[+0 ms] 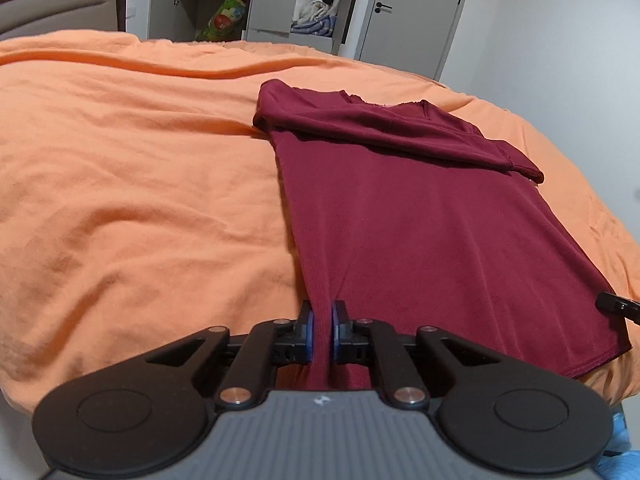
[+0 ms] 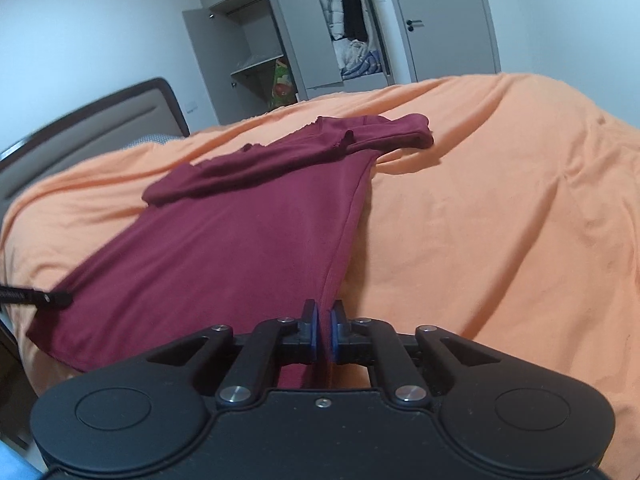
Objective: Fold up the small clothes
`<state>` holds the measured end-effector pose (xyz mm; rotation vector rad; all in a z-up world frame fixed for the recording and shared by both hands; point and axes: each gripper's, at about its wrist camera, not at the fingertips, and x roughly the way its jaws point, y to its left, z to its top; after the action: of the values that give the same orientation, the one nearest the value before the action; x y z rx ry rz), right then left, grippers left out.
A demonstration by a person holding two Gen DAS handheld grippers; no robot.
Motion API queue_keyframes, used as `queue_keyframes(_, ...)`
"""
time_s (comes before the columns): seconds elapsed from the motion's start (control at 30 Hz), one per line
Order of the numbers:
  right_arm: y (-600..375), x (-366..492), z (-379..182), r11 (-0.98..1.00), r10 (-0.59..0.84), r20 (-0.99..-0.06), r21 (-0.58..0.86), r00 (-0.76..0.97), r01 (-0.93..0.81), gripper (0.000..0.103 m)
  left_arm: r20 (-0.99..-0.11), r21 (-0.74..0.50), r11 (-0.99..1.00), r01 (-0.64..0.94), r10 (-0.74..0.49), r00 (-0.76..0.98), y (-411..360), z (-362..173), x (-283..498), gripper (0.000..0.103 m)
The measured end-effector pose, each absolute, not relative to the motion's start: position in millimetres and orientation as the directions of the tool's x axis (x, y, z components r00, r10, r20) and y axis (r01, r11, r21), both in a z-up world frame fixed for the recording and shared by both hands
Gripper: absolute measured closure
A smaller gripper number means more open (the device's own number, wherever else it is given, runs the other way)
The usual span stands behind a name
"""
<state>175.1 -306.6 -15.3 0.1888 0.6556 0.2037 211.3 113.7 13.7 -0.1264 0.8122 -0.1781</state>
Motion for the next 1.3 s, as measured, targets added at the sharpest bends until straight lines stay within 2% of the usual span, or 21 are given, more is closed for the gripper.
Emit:
queue_keyframes(0.03, -306, 175, -17, 0.968, 0.232, -0.583, 0.214, 0.779, -0.128, 0.080, -0.706, -0.172, 0.979, 0.109, -0.199, 0.680, 114, 14, 209, 0.087)
queue_keyframes(0.07, -305, 174, -18, 0.971, 0.224, -0.582, 0.197, 0.782, -0.131, 0.065, -0.702, -0.159, 0.982, 0.103, -0.186, 0.687, 113, 14, 206, 0.077)
queue_keyframes(0.1, -304, 173, -19, 0.973, 0.222, -0.582, 0.187, 0.783, -0.137, 0.056, -0.696, -0.140, 0.985, 0.103, -0.172, 0.697, 112, 15, 203, 0.070)
queue_keyframes(0.13, -305, 172, -19, 0.974, 0.219, -0.580, 0.179, 0.784, -0.140, 0.036, -0.688, -0.115, 0.988, 0.105, -0.156, 0.709, 110, 17, 199, 0.051)
queue_keyframes(0.17, -305, 170, -19, 0.975, 0.215, -0.576, 0.167, 0.789, -0.143, 0.025, -0.678, -0.089, 0.991, 0.102, -0.135, 0.723, 107, 19, 195, 0.031)
queue_keyframes(0.23, -303, 168, -17, 0.977, 0.211, -0.563, 0.137, 0.799, -0.161, 0.020, -0.645, -0.030, 0.995, 0.092, -0.090, 0.759, 101, 23, 186, 0.019)
queue_keyframes(0.33, -299, 162, -12, 0.974, 0.224, -0.526, 0.090, 0.821, -0.209, 0.001, -0.607, 0.052, 0.995, 0.089, -0.040, 0.794, 92, 28, 177, 0.005)
queue_keyframes(0.37, -297, 158, -10, 0.970, 0.239, -0.506, 0.076, 0.829, -0.233, 0.001, -0.594, 0.080, 0.993, 0.091, -0.026, 0.804, 88, 29, 173, 0.001)
queue_keyframes(0.53, -285, 145, -4, 0.935, 0.295, -0.484, -0.030, 0.824, -0.352, 0.001, -0.575, 0.165, 0.978, 0.129, -0.011, 0.818, 72, 28, 162, 0.001)
queue_keyframes(0.83, -253, 128, -19, 0.837, 0.348, -0.554, -0.180, 0.756, -0.517, 0.001, -0.580, 0.189, 0.954, 0.233, -0.083, 0.811, 50, 20, 147, 0.001)
queue_keyframes(0.97, -234, 122, -33, 0.768, 0.314, -0.564, -0.322, 0.764, -0.553, 0.002, -0.584, 0.235, 0.935, 0.265, -0.082, 0.808, 40, 17, 144, 0.001)
queue_keyframes(1.0, -230, 121, -37, 0.750, 0.302, -0.563, -0.358, 0.769, -0.556, 0.005, -0.583, 0.237, 0.932, 0.272, -0.087, 0.808, 39, 17, 144, 0.001)
queue_keyframes(1.07, -226, 120, -41, 0.727, 0.298, -0.555, -0.394, 0.776, -0.561, 0.022, -0.585, 0.238, 0.928, 0.287, -0.099, 0.805, 37, 17, 143, 0.001)
queue_keyframes(1.2, -228, 120, -38, 0.723, 0.331, -0.531, -0.388, 0.780, -0.571, 0.039, -0.577, 0.242, 0.914, 0.326, -0.134, 0.805, 32, 18, 138, 0.001)
queue_keyframes(1.23, -229, 120, -36, 0.721, 0.348, -0.527, -0.378, 0.775, -0.581, 0.052, -0.575, 0.241, 0.909, 0.340, -0.148, 0.805, 30, 18, 137, 0.000)
queue_keyframes(1.3, -231, 120, -31, 0.714, 0.393, -0.524, -0.344, 0.756, -0.609, 0.069, -0.574, 0.234, 0.899, 0.371, -0.181, 0.798, 24, 17, 134, 0.000)
